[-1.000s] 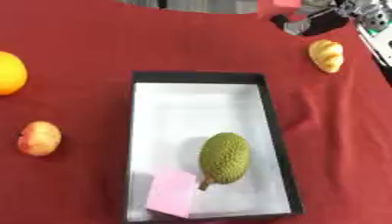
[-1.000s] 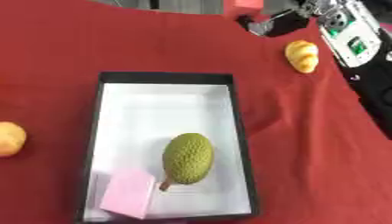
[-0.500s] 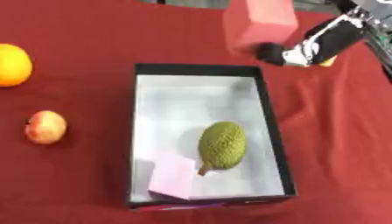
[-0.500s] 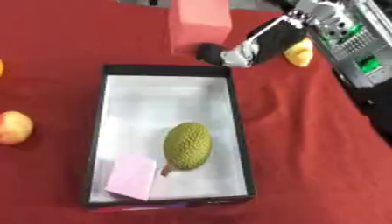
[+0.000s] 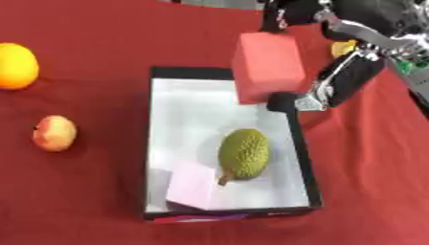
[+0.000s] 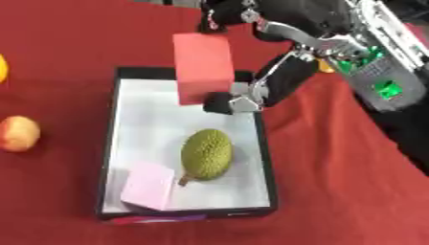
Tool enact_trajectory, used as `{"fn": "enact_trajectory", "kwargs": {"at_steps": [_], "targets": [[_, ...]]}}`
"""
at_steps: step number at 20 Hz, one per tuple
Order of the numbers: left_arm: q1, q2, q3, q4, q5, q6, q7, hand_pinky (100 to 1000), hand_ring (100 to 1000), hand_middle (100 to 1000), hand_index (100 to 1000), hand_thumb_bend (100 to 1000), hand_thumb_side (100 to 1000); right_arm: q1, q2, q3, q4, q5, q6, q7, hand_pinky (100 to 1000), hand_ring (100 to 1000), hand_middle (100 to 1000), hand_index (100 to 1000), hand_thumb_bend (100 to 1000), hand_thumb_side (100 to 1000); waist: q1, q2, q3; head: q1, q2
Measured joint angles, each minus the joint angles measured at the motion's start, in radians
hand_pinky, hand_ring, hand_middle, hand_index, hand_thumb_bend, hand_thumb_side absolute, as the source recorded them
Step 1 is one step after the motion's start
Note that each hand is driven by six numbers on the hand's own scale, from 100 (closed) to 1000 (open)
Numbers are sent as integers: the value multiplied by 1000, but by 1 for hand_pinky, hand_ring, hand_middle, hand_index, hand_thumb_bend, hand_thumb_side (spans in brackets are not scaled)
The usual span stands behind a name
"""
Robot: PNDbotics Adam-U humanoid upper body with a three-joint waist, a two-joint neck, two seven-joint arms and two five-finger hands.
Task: Pick up objects on the table and place them in the box.
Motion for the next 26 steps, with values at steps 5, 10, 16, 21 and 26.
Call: {"fn": "enact_trajectory", "kwargs": {"at_steps": [5, 10, 16, 21, 26], "targets": [[25, 53, -1, 10, -2, -5, -12, 763, 785, 636, 755, 100, 668, 0, 25, 27, 19, 24, -21, 9, 668, 511, 359, 588, 404, 721, 0, -8, 0, 2, 8], [40, 90, -5, 18, -2, -15, -20, 762, 785, 636, 755, 100, 667, 0, 46, 46, 46, 43, -35, 32, 673, 514, 364, 593, 388, 716, 0, -8, 3, -2, 8], [48, 95, -7, 24, -2, -20, -20, 762, 785, 635, 754, 100, 672, -10, 68, 72, 80, 65, -55, 53, 686, 534, 393, 624, 382, 714, 0, -8, 6, -5, 8], [48, 95, -8, 29, -2, -20, -21, 762, 785, 635, 753, 100, 674, -10, 76, 87, 85, 66, -71, 70, 640, 572, 460, 691, 392, 717, 0, -8, 12, -9, 7], [52, 95, -10, 35, -1, -19, -22, 762, 785, 635, 752, 100, 675, -9, 88, 96, 98, 67, -89, 100, 496, 546, 514, 735, 372, 711, 0, -8, 13, -9, 7]]}}
